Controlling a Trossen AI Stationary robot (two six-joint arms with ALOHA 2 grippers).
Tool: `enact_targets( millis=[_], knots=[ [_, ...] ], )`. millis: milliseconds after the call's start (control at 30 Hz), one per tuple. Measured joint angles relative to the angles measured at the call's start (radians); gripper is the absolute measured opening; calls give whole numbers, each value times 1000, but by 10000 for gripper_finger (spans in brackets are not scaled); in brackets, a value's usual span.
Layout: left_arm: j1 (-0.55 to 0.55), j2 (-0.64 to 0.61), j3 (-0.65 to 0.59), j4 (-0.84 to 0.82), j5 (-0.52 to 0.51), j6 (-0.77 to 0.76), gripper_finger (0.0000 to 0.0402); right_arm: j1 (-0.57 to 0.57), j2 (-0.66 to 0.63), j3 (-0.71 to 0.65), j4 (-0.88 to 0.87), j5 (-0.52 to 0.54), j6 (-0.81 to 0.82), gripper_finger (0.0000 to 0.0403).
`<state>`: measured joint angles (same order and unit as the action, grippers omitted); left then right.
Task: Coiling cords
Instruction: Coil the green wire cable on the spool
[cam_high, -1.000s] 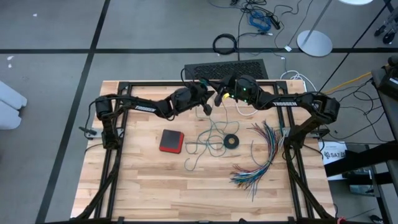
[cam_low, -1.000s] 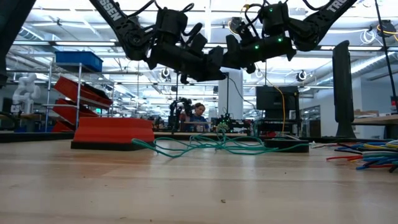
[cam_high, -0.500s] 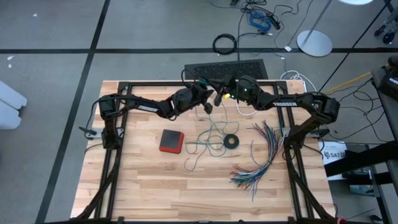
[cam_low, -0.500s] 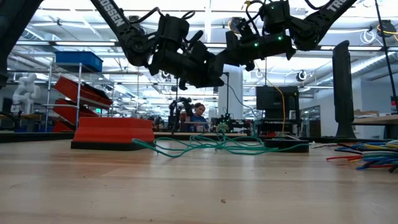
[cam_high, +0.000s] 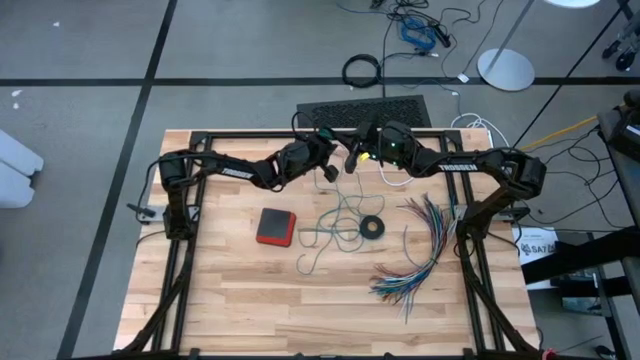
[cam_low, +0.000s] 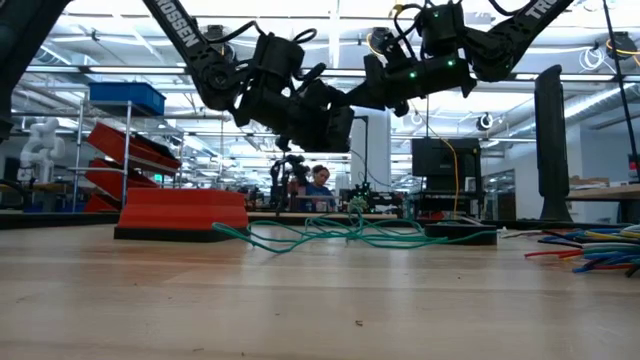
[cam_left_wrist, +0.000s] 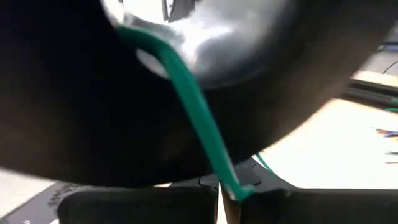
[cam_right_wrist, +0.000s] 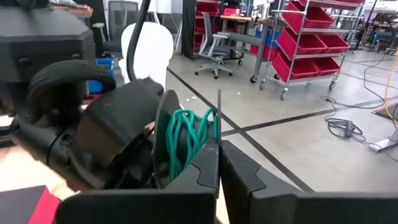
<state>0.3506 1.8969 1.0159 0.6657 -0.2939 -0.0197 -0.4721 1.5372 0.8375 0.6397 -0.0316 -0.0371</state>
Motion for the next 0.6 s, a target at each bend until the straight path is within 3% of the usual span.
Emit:
enact_targets(
  millis=[233,600],
  knots=[
    [24,0,-4,-5,27,64,5,-8,-1,0,-45,-19,-26,0],
    [66,0,-4,-62,195,88,76,-15,-1,0,-70,4,-31,0]
  ],
)
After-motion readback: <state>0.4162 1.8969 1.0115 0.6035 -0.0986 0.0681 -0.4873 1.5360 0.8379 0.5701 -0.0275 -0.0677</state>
